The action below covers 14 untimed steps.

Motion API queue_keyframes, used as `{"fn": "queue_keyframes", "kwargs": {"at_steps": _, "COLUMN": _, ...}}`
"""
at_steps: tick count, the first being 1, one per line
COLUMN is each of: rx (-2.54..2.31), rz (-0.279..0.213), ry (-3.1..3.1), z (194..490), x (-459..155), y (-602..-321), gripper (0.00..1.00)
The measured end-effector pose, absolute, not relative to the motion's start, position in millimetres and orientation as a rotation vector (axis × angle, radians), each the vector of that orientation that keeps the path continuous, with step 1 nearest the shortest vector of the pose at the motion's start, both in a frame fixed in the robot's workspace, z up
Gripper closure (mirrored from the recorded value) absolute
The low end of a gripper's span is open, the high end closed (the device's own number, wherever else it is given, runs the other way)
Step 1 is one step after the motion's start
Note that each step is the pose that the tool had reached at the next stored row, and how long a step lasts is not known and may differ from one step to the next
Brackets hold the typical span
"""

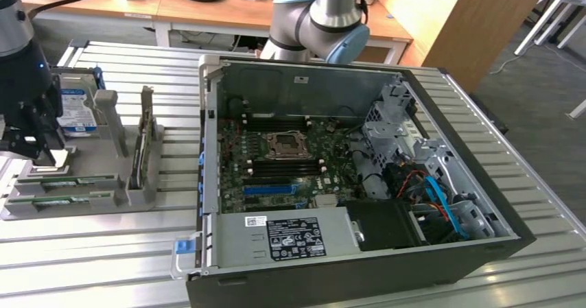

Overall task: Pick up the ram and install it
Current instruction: 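Pick up the ram and move it above insertion slot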

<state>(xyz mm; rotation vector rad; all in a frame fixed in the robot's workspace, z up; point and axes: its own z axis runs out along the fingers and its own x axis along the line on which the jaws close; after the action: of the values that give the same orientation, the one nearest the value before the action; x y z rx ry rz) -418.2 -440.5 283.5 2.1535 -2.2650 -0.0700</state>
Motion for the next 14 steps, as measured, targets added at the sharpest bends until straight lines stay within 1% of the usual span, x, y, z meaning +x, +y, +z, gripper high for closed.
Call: {"fn": "queue_keyframes", "kwargs": {"at_steps": 14, "rx": 2.154, "rz": -0.070, "ry": -2.265, "z": 263, "x": -418, "y": -441, "gripper": 0.64}}
